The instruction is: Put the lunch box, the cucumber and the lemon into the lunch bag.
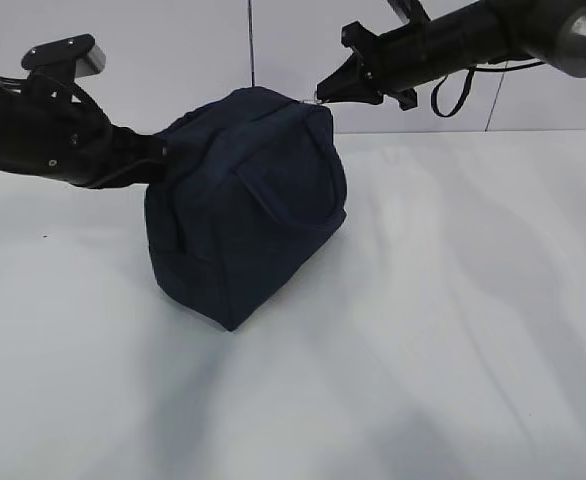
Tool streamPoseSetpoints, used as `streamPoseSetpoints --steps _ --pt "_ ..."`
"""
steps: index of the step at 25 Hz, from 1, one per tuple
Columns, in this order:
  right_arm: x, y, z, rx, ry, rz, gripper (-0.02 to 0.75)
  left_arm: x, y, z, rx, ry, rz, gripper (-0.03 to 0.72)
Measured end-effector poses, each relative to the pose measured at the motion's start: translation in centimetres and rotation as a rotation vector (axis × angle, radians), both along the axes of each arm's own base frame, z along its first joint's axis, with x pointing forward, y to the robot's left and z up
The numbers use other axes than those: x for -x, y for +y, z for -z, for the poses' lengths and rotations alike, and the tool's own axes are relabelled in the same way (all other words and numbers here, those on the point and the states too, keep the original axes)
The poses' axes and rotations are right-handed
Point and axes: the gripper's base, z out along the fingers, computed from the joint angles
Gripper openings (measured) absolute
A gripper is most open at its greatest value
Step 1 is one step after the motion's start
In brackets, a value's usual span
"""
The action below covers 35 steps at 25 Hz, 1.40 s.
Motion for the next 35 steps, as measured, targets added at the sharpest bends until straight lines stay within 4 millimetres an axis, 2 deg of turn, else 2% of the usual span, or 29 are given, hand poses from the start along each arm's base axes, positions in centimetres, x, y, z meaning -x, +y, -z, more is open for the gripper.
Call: streamPoseSetpoints --steps 4,8,11,19,25,31,35 --pt "0.3 -0.1 -1.3 0.034 -0.019 -0.042 0.001 -1.1 1.3 -0.3 -0.065 -0.095 -0.149 -0.01" --pt "0.5 -0.1 -1.9 0.05 0.009 -0.041 0.001 -1.4 1.8 -0.5 -0.091 -0.13 -0.204 -0.01" --pt "0.5 0.0 -2.0 0.011 0.098 0.015 0.001 -1.4 1.8 -0.5 -0.09 -0.131 -0.209 -0.01" --pt "-0.1 0.0 -1.8 -0.156 0.363 0.246 0.001 -1.7 1.2 1.6 -0.081 -0.051 -0.168 -0.01" --pt "-0.6 0.1 -0.7 -0.233 0.484 0.323 0.001 -1.7 1.2 1.6 -0.079 -0.049 -0.168 -0.01" --pt "-1.3 0.3 2.5 -0.256 0.578 0.342 0.001 -1.7 1.2 1.7 -0.078 -0.046 -0.166 -0.01" --pt "-1.4 0.2 2.8 -0.265 0.588 0.345 0.001 -1.6 1.2 1.7 -0.078 -0.045 -0.164 -0.01"
